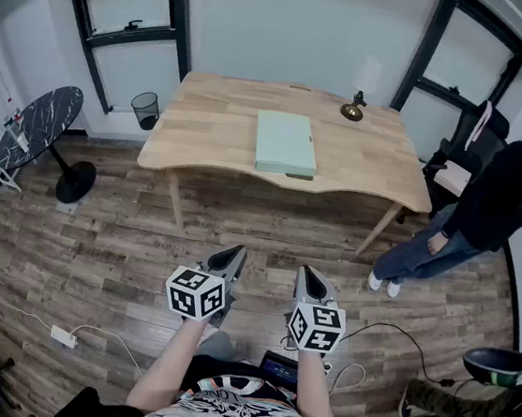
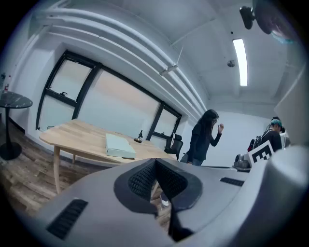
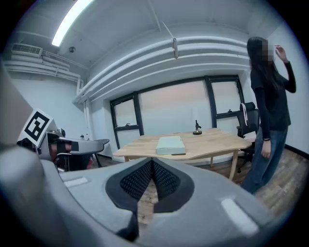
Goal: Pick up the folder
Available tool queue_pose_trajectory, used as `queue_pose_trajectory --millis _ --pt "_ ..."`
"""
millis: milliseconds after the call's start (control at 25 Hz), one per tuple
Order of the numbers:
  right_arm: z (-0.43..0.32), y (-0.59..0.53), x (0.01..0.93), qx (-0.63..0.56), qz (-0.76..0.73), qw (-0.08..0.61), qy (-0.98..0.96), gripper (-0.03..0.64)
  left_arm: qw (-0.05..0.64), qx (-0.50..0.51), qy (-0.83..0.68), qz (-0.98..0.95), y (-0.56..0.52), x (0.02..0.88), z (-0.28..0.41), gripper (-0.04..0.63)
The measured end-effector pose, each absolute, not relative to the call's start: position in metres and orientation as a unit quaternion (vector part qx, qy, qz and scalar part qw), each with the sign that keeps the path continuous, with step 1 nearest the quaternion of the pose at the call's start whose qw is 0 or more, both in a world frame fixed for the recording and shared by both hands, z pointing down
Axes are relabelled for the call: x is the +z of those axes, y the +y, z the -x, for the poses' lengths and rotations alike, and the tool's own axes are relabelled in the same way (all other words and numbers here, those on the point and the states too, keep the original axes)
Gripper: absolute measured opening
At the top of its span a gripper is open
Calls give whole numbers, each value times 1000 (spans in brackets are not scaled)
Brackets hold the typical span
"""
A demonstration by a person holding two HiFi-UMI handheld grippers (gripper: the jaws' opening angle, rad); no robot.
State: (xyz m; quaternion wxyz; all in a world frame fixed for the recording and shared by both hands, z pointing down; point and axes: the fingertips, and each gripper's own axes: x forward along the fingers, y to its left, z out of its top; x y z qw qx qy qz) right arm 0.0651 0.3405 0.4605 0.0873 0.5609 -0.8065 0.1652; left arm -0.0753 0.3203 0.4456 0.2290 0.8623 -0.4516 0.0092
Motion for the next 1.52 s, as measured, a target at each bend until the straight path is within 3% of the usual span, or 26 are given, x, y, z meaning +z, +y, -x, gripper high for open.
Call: queue_pose_trajectory --millis 280,480,600,1080,1280,1520 --pt "-77 344 471 185 -557 83 -805 5 239 4 -449 -861 320 452 69 8" --pt "-88 325 465 188 -555 16 -810 5 246 -3 -453 -857 295 461 65 8" --pt "-97 301 473 169 -565 51 -806 5 246 0 -459 -854 268 468 60 8" --pt "-125 77 495 138 -612 98 -773 5 237 13 -497 -835 35 493 64 6" --pt "-119 -24 491 146 -610 73 -776 5 238 -3 -491 -838 -67 489 66 8" --pt "-116 -85 507 153 -605 110 -774 5 252 8 -493 -833 -133 506 72 8"
